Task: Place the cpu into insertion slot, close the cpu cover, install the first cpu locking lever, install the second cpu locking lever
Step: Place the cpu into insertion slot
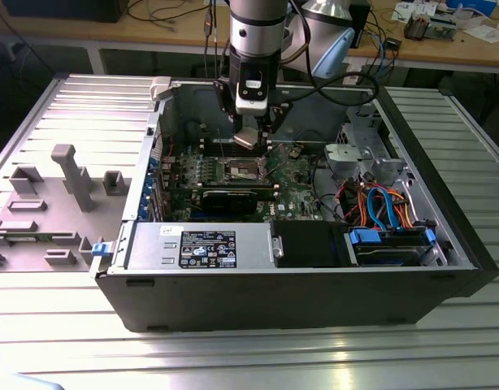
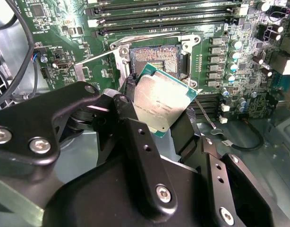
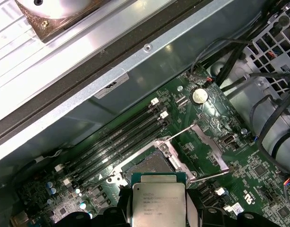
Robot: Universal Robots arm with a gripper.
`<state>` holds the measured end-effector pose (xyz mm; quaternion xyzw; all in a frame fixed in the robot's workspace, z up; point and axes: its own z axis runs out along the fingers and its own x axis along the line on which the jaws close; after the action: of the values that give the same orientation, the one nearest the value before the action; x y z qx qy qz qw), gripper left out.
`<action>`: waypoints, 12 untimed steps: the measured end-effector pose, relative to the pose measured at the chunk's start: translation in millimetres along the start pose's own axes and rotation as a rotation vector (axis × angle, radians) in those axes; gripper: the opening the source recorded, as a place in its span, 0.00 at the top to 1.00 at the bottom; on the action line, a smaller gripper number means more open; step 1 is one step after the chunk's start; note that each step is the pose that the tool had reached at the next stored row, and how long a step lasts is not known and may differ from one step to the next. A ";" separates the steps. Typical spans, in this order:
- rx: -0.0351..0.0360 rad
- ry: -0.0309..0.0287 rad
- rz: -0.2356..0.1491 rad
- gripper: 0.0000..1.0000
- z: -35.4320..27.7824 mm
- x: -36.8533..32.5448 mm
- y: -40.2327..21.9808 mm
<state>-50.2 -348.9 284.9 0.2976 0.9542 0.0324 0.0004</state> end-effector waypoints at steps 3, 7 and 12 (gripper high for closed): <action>-0.0001 -0.0001 0.002 0.45 0.1 0.0 0.0; -0.0001 -0.0003 0.006 0.45 0.1 0.0 0.0; -0.0002 -0.0007 0.012 0.45 0.3 0.0 0.0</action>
<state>-50.2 -348.9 284.6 0.3031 0.9524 0.0324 0.0006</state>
